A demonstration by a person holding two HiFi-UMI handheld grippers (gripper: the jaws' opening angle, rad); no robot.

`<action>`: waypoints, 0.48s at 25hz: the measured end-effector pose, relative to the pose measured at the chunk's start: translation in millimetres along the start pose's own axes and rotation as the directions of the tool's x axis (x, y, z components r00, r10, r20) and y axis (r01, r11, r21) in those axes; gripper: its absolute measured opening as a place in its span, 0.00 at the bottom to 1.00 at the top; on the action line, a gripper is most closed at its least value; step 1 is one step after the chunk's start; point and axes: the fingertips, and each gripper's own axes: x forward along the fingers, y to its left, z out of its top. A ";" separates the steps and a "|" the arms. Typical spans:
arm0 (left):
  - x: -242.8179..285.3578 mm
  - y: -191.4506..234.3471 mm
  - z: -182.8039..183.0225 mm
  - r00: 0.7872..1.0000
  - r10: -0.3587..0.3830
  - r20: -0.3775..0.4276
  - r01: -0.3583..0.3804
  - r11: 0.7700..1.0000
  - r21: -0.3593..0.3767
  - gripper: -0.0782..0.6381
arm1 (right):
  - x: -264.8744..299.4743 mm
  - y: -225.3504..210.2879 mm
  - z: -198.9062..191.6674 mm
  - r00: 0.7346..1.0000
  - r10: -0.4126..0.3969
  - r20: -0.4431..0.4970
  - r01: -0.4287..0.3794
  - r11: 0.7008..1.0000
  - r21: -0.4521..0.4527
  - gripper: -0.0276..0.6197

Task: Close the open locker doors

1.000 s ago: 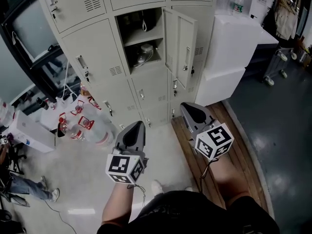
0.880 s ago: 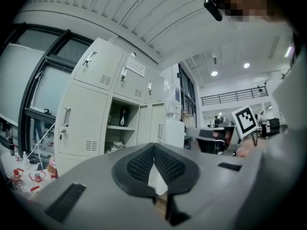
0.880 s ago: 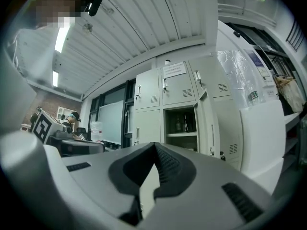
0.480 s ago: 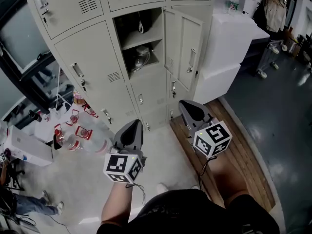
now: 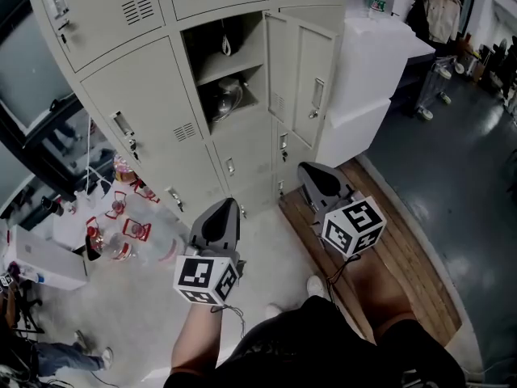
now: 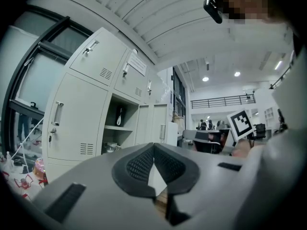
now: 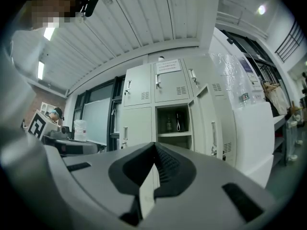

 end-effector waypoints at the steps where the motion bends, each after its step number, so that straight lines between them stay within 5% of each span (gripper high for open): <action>1: 0.7 0.8 -0.6 1.000 -0.003 -0.002 0.003 1.000 0.001 0.12 | 0.6 -1.9 -0.3 1.000 -0.004 0.001 0.004 1.000 0.005 0.05; 12: 18.5 11.6 -3.3 1.000 0.005 -0.011 -0.005 1.000 0.006 0.12 | 11.2 -36.4 -3.8 0.999 -0.037 0.003 0.037 0.999 0.033 0.04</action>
